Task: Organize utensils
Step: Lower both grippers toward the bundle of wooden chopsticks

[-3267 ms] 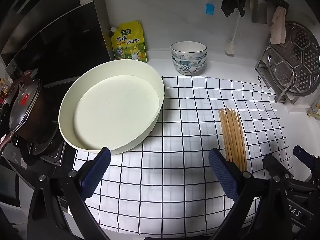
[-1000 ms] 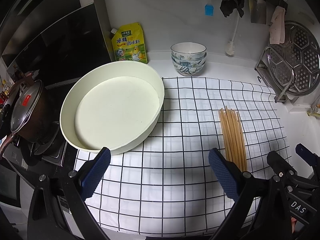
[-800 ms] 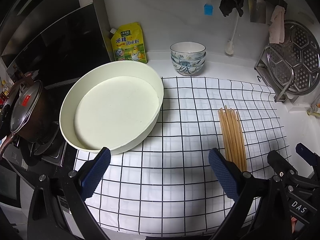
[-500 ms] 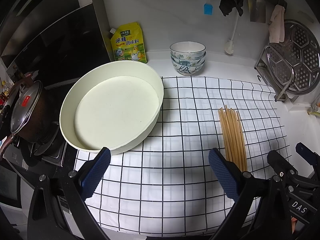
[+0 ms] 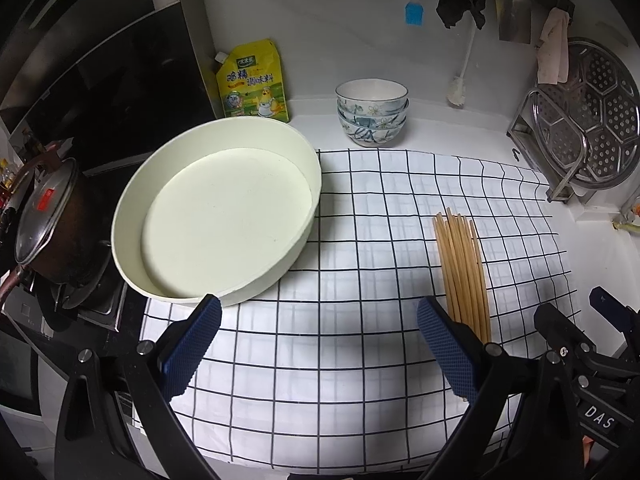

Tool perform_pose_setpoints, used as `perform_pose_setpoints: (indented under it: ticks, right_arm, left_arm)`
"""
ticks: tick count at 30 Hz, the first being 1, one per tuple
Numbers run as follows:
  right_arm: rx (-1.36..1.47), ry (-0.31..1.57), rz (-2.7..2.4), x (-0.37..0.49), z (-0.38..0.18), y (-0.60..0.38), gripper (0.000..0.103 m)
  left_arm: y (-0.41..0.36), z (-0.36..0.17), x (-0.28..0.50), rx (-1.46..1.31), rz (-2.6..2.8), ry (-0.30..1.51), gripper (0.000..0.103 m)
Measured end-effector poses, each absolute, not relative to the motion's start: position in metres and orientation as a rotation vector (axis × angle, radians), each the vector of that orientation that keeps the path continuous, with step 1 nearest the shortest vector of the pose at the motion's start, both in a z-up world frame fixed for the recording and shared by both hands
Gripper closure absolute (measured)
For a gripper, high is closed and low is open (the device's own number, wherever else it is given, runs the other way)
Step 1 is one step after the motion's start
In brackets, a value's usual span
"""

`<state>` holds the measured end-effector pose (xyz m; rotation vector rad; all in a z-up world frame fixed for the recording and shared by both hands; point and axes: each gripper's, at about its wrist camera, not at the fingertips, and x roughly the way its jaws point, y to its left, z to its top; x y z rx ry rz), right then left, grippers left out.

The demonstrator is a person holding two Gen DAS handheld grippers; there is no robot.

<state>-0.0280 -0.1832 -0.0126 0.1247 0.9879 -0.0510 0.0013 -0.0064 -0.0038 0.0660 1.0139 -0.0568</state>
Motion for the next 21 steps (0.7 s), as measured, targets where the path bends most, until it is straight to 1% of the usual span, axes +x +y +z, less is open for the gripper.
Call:
perform_pose_setpoints:
  ticks: [7, 14, 21]
  right_arm:
    - [0.152, 1.025, -0.063, -0.032, -0.036, -0.223, 0.008]
    - [0.131, 1.099, -0.074, -0.021, -0.084, -0.251, 0.009]
    - [0.083, 1.134, -0.069, -0.001, -0.125, -0.252, 0.009]
  left_arm:
    - [-0.035, -0.035, 0.008, 0.063, -0.114, 1.065, 0.006]
    - [-0.061, -0.068, 0.012, 0.093, -0.135, 1.071, 0.006]
    - [-0.070, -0.101, 0.020, 0.081, -0.118, 1.113, 0.007]
